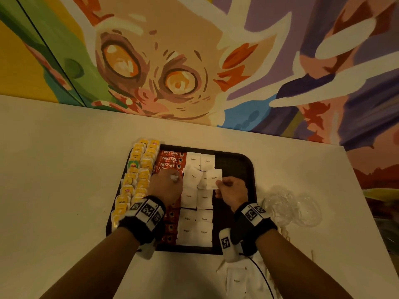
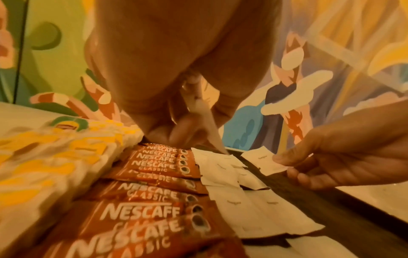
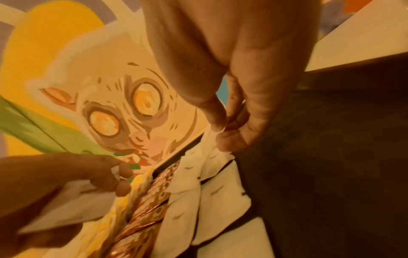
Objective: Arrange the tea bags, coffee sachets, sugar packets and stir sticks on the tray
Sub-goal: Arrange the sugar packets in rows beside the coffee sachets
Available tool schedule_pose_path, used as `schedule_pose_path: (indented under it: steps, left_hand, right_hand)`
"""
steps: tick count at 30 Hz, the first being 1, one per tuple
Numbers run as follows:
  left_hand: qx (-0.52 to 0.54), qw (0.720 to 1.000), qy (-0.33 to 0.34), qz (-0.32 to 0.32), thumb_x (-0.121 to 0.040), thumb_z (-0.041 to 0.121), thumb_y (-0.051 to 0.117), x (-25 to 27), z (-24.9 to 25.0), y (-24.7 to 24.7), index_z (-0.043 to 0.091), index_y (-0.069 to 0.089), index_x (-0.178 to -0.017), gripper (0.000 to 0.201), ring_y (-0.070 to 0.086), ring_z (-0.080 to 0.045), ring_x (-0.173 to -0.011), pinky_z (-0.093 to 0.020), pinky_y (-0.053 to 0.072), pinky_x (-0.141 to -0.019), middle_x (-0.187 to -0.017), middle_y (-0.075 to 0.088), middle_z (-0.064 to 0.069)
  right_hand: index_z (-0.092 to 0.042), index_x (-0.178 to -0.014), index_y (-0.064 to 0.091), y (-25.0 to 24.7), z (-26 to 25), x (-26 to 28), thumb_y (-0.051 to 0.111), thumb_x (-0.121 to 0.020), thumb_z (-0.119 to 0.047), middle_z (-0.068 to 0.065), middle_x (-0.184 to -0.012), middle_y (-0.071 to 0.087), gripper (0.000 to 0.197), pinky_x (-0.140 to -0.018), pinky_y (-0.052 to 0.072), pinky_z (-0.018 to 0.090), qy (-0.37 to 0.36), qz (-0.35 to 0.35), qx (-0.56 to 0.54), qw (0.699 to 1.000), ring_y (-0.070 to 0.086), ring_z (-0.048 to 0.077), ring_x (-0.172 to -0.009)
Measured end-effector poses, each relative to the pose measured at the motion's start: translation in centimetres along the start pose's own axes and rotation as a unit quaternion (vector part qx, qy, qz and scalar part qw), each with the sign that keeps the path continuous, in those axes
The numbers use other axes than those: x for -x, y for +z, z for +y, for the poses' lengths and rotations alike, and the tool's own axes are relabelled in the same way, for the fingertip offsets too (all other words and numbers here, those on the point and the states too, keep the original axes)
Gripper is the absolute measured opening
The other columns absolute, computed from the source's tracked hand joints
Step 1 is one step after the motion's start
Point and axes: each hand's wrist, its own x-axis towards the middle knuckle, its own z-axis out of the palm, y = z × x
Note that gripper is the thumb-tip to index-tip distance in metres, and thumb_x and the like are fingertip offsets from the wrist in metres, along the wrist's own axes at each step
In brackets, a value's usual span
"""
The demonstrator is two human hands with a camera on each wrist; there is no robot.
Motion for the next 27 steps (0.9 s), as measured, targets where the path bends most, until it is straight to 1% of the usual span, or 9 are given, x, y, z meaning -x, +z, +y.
schedule_pose_path:
  steps: [3, 6, 9, 13, 17, 19, 23, 25, 27]
  left_hand:
    - [-0.001, 1.000, -0.017, -0.011, -0.091, 0.026, 0.057, -1.6, 0.8, 0.6, 0.020, 0.067, -0.092, 0.012, 0.056, -0.011, -0.088, -0.024, 0.044, -0.074, -0.098, 0.062, 0.007]
    - [-0.011, 0.998, -0.048, -0.047, -0.091, 0.034, 0.059, -2.9, 1.1, 1.4, 0.020, 0.067, -0.105, 0.021, 0.062, -0.016, -0.093, -0.032, 0.053, -0.085, -0.104, 0.065, 0.001]
    - [-0.038, 0.995, -0.068, -0.062, -0.090, 0.041, 0.059, -3.7, 1.1, 2.2, 0.021, 0.064, -0.109, 0.027, 0.063, -0.017, -0.091, -0.035, 0.055, -0.084, -0.099, 0.066, 0.000]
    - [-0.080, 0.993, -0.075, -0.034, -0.089, 0.040, 0.062, -4.2, 1.5, 2.7, 0.022, 0.063, -0.110, 0.028, 0.059, -0.019, -0.101, -0.029, 0.047, -0.078, -0.111, 0.060, 0.000]
    - [-0.059, 0.993, -0.090, -0.040, -0.088, 0.032, 0.063, -4.5, 1.4, 3.1, 0.015, 0.064, -0.105, 0.024, 0.060, -0.017, -0.091, -0.025, 0.046, -0.072, -0.104, 0.065, -0.002]
    - [-0.049, 0.993, -0.096, -0.037, -0.089, 0.034, 0.062, -4.6, 1.2, 3.2, 0.014, 0.063, -0.104, 0.025, 0.060, -0.015, -0.088, -0.024, 0.046, -0.070, -0.100, 0.066, -0.001]
    - [-0.015, 0.993, -0.102, -0.062, -0.087, 0.041, 0.062, -4.9, 1.3, 3.5, 0.020, 0.067, -0.102, 0.026, 0.064, -0.015, -0.092, -0.028, 0.050, -0.083, -0.096, 0.070, 0.001]
    - [-0.008, 0.992, -0.106, -0.072, -0.087, 0.035, 0.064, -5.0, 1.5, 3.4, 0.017, 0.070, -0.099, 0.022, 0.063, -0.013, -0.092, -0.022, 0.044, -0.077, -0.092, 0.070, 0.002]
    - [0.010, 0.990, -0.111, -0.083, -0.087, 0.025, 0.065, -5.0, 1.6, 3.2, 0.012, 0.072, -0.093, 0.016, 0.061, -0.010, -0.084, -0.017, 0.038, -0.066, -0.085, 0.070, 0.004]
  right_hand:
    - [-0.010, -0.117, 0.062, 0.0, -0.2, -1.0, 0.064, -0.093, -0.017, -0.005, -0.079, 0.062, 0.024, -0.078, 0.061, 0.033, 0.009, 0.007, 0.012, 1.000, 0.068, 0.012, -0.070]
    - [-0.009, -0.116, 0.062, 0.2, -0.4, -1.5, 0.064, -0.093, -0.016, -0.006, -0.078, 0.059, 0.023, -0.077, 0.061, 0.031, 0.010, 0.004, 0.023, 1.000, 0.066, 0.011, -0.069]
    - [-0.011, -0.114, 0.062, 0.4, -0.5, -1.6, 0.066, -0.093, -0.017, -0.003, -0.079, 0.061, 0.022, -0.077, 0.061, 0.032, 0.012, 0.002, 0.029, 1.000, 0.065, 0.011, -0.068]
    - [-0.013, -0.112, 0.062, 0.5, -0.5, -1.6, 0.067, -0.091, -0.018, 0.006, -0.097, 0.067, 0.021, -0.075, 0.061, 0.032, 0.020, -0.012, 0.052, 0.998, 0.067, 0.017, -0.078]
    - [-0.016, -0.102, 0.061, 0.6, -0.4, -1.6, 0.067, -0.091, -0.018, 0.009, -0.100, 0.068, 0.012, -0.074, 0.061, 0.032, 0.014, -0.018, 0.068, 0.997, 0.068, 0.019, -0.080]
    - [-0.016, -0.103, 0.062, 0.5, -0.3, -1.6, 0.066, -0.091, -0.018, 0.009, -0.099, 0.067, 0.013, -0.074, 0.061, 0.032, 0.012, -0.021, 0.073, 0.997, 0.067, 0.018, -0.079]
    - [-0.017, -0.102, 0.059, 0.4, 0.0, -1.6, 0.066, -0.092, -0.018, 0.002, -0.090, 0.062, 0.012, -0.075, 0.060, 0.031, 0.015, -0.029, 0.074, 0.997, 0.064, 0.014, -0.074]
    - [-0.014, -0.105, 0.061, 0.4, -0.1, -1.6, 0.065, -0.092, -0.018, 0.000, -0.088, 0.061, 0.014, -0.075, 0.060, 0.031, 0.016, -0.032, 0.072, 0.997, 0.063, 0.013, -0.072]
    - [-0.013, -0.108, 0.062, 0.5, -0.1, -1.6, 0.065, -0.092, -0.018, 0.004, -0.094, 0.064, 0.017, -0.077, 0.060, 0.032, 0.020, -0.030, 0.073, 0.997, 0.066, 0.016, -0.078]
